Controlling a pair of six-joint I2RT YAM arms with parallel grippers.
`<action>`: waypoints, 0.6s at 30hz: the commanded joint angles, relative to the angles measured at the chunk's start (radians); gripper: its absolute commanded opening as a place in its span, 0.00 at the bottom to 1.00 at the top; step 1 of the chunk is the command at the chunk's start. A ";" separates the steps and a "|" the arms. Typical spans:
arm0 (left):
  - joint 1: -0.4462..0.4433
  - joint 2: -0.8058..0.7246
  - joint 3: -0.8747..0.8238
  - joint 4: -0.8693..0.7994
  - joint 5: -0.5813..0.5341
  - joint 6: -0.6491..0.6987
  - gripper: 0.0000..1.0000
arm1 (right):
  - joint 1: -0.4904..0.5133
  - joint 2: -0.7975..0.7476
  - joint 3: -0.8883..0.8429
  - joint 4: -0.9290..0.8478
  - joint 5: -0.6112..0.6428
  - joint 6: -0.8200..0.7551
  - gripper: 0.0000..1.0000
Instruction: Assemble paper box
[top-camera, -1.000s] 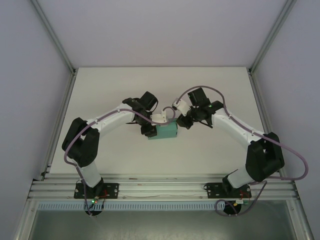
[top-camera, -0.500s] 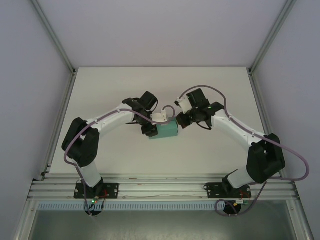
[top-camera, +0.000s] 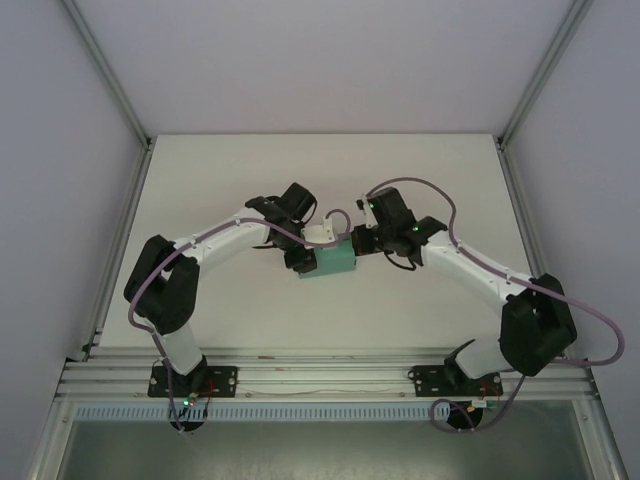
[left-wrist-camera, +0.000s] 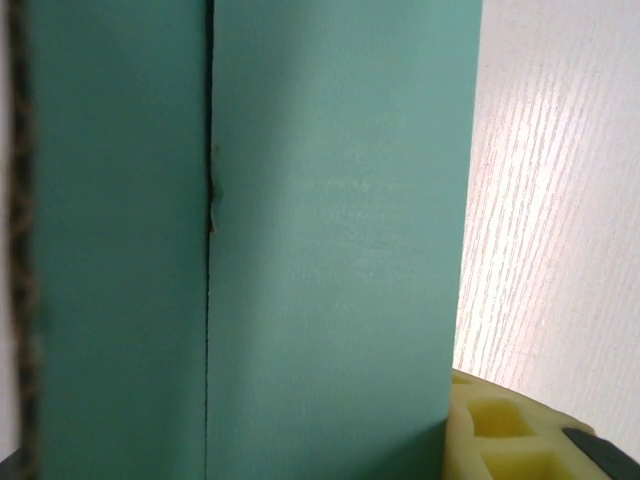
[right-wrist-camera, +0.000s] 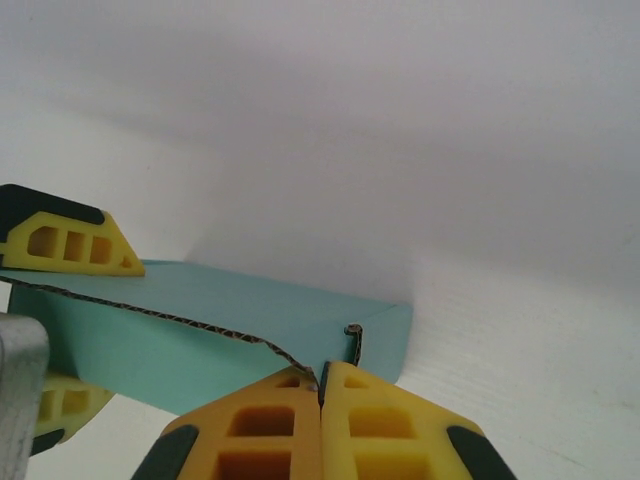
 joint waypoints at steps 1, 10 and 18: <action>0.004 0.001 -0.023 0.032 0.004 -0.012 0.41 | 0.012 -0.039 -0.094 0.157 0.021 -0.004 0.00; 0.003 0.001 -0.023 0.041 0.006 -0.012 0.41 | 0.020 -0.084 -0.287 0.383 0.020 -0.120 0.00; 0.003 0.005 -0.016 0.034 0.014 -0.015 0.41 | 0.083 -0.080 -0.370 0.499 0.128 -0.184 0.00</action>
